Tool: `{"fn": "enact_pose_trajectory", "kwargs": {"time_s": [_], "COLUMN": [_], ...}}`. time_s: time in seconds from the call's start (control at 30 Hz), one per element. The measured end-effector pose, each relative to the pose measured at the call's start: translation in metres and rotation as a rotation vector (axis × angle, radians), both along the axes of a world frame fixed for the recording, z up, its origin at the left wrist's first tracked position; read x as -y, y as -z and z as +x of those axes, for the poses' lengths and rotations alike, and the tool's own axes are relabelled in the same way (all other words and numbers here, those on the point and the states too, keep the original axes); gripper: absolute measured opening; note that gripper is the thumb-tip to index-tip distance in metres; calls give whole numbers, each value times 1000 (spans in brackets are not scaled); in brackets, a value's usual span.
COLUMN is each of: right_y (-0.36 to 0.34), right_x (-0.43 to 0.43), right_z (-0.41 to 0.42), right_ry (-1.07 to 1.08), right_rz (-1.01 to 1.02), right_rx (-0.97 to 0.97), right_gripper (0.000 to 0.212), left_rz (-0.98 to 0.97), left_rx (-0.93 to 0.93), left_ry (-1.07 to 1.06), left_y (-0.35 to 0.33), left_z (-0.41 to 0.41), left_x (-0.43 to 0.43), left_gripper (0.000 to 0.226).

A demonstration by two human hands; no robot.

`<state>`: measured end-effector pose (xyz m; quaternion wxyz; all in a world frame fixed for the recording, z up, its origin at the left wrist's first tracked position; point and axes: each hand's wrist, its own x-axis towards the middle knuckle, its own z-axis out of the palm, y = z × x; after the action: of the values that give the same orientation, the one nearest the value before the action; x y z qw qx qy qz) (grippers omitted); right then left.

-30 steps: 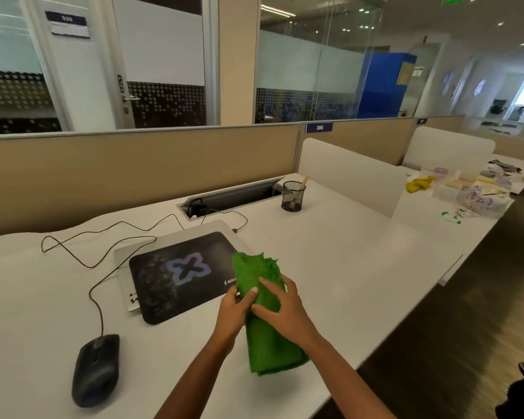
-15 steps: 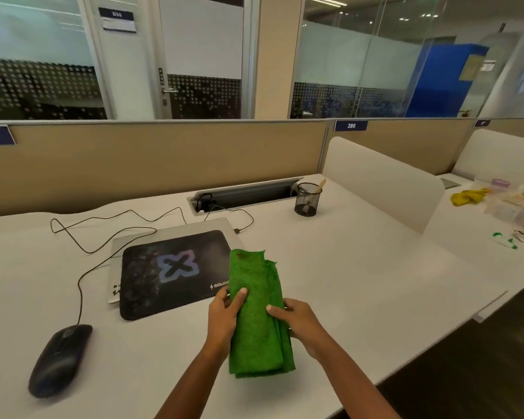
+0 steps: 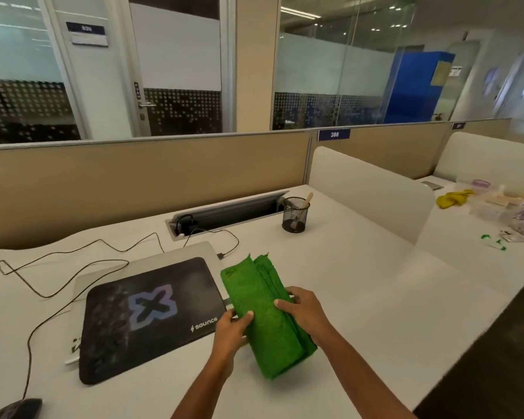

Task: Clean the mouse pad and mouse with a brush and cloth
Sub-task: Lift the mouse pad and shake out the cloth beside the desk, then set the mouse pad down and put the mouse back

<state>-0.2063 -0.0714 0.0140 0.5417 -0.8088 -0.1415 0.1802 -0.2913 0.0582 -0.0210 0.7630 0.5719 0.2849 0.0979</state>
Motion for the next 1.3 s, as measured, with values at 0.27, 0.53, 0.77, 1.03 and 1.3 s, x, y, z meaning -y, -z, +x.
{"fn": "enact_pose_trajectory", "kwargs": {"time_s": [0.27, 0.53, 0.77, 1.03, 1.3], "right_y": [-10, -1, 15, 36, 43], "right_x": [13, 40, 53, 55, 55], "right_z": [75, 180, 258, 296, 295], "right_ry": [85, 98, 65, 16, -7], "right_rz": [-14, -74, -226, -317, -510], "right_rx": [-13, 2, 52, 74, 202], "right_gripper": [25, 28, 38, 39, 45], "left_rz": [60, 161, 148, 315, 529], "left_rx": [36, -31, -123, -220, -266], "left_ry": [28, -19, -15, -6, 19], "left_y": [-16, -17, 0, 9, 9], "left_z": [71, 178, 253, 291, 290], "left_x": [13, 43, 66, 77, 78], "left_gripper": [45, 45, 41, 47, 50]}}
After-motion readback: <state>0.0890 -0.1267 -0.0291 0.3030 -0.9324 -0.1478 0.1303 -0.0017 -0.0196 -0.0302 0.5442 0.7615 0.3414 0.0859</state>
